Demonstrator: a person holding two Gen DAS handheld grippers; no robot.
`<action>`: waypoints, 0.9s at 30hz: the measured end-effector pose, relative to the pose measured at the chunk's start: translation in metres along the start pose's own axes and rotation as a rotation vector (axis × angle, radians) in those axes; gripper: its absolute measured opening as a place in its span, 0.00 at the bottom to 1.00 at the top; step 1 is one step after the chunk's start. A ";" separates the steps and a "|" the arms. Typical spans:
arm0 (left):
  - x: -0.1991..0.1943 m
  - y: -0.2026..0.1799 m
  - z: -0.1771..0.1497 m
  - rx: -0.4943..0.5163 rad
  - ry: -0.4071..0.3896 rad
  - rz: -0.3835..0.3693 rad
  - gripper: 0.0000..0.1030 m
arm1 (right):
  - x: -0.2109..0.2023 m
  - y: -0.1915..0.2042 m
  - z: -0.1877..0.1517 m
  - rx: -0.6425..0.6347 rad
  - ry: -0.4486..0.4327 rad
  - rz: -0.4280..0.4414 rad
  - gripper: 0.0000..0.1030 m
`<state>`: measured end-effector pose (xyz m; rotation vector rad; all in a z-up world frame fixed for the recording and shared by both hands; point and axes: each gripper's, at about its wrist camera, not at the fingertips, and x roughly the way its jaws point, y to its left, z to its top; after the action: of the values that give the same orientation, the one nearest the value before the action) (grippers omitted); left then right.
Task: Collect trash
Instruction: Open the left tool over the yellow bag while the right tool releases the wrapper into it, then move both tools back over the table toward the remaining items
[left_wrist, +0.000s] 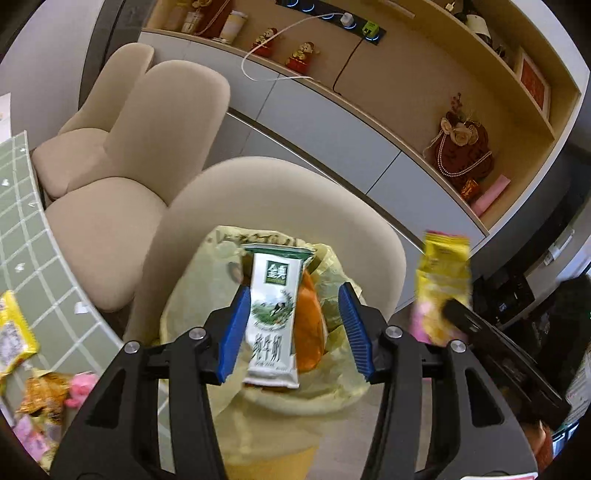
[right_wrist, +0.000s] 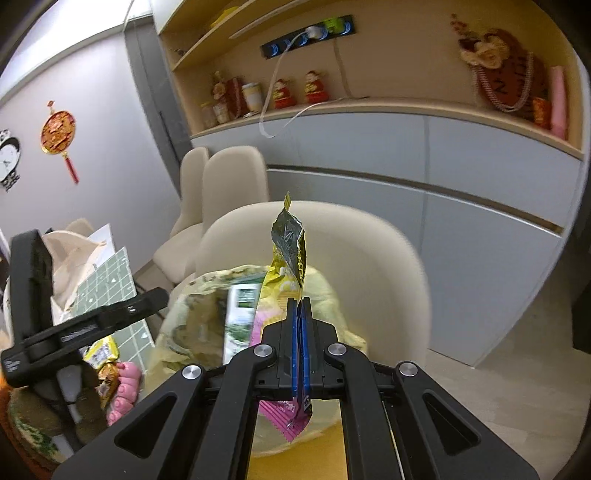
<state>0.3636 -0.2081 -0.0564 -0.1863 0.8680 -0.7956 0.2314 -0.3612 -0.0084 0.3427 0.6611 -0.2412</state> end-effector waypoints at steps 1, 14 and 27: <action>-0.009 0.003 -0.002 0.011 0.004 0.012 0.46 | 0.009 0.006 0.001 -0.016 0.020 0.019 0.04; -0.097 0.085 -0.042 -0.031 0.004 0.191 0.46 | 0.118 0.055 -0.006 -0.125 0.246 0.075 0.04; -0.165 0.145 -0.090 -0.217 -0.040 0.310 0.46 | 0.077 0.071 -0.026 -0.144 0.216 0.072 0.37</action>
<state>0.3127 0.0229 -0.0801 -0.2506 0.9180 -0.4072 0.2988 -0.2946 -0.0600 0.2552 0.8729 -0.0870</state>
